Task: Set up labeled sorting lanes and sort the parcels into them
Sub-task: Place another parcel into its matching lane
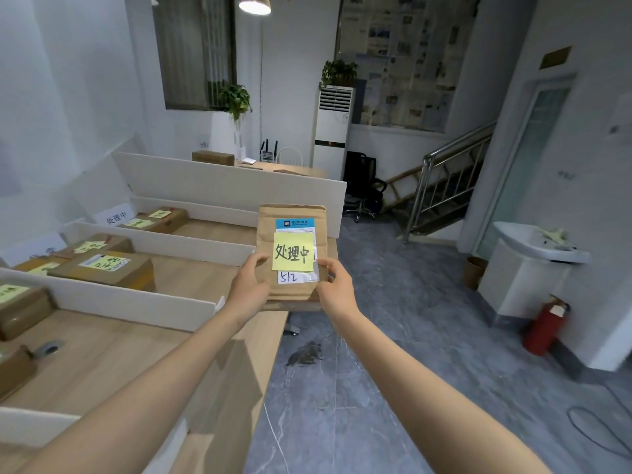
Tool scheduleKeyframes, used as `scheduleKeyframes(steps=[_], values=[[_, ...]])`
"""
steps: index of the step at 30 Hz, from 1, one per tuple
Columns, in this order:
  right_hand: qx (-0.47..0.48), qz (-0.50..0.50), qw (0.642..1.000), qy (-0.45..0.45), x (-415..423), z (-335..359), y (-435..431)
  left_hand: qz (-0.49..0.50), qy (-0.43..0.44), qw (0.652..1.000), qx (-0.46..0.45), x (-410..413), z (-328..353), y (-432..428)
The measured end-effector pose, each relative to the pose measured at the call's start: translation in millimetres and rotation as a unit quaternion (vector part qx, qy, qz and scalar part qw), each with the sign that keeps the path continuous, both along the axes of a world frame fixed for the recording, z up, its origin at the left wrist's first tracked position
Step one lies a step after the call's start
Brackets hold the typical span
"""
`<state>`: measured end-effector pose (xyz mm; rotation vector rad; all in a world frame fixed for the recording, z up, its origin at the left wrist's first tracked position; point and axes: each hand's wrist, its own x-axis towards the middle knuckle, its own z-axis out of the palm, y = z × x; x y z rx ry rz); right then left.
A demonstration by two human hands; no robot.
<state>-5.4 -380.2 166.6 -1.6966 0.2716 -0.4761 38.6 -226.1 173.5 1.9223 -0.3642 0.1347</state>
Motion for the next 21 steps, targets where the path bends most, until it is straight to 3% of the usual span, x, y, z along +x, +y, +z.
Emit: scheduleKeyframes(steps=[10, 21], values=[[0.005, 0.027, 1.000, -0.005, 51, -8, -15, 0.032, 0.014, 0.999, 0.004, 43, -6, -12], [0.034, 0.075, 0.997, -0.004, 162, -14, -81, 0.089, 0.035, 0.995, 0.040, 135, -4, -75]])
